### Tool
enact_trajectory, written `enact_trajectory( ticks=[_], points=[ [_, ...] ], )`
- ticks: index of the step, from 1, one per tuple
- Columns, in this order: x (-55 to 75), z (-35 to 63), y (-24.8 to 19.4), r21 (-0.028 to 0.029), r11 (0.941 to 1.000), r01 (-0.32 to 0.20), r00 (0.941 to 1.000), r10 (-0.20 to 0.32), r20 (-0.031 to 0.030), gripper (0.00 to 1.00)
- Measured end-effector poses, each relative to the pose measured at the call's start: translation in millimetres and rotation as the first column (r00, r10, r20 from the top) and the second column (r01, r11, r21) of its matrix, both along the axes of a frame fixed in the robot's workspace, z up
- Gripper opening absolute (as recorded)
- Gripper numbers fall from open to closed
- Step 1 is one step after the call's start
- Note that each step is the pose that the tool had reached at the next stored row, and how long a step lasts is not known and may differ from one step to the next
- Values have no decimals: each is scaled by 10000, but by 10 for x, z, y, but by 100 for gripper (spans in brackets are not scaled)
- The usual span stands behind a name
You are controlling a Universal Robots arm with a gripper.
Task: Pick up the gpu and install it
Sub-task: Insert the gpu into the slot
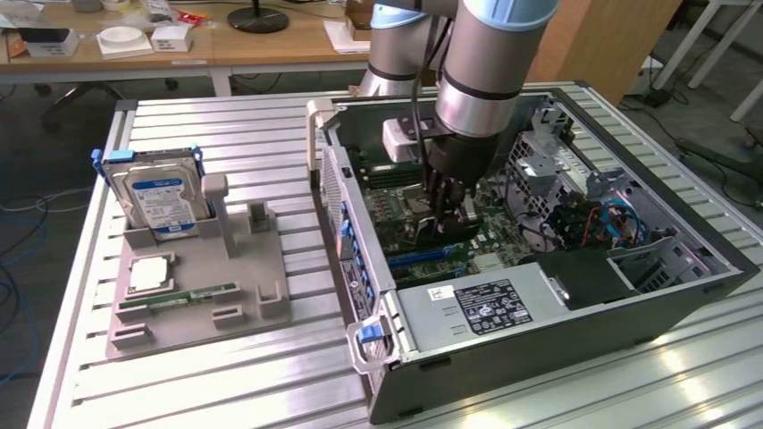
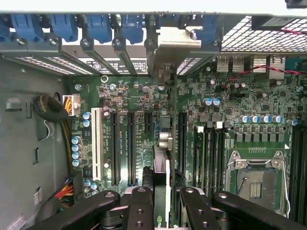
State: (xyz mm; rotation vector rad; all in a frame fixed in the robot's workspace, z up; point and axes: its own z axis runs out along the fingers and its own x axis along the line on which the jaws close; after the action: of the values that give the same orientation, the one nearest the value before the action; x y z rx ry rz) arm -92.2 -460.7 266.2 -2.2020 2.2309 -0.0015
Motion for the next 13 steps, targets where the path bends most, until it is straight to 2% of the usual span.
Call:
enact_trajectory(
  ticks=[2, 4, 13],
  points=[
    [0, -2, 0, 1, 10000, -7, 10000, 7, 3, 26],
    [0, -9, 0, 2, 10000, -40, 10000, 40, 53, 26],
    [-21, -72, 0, 22, 10000, -39, 10000, 39, 57, 26]
  ],
)
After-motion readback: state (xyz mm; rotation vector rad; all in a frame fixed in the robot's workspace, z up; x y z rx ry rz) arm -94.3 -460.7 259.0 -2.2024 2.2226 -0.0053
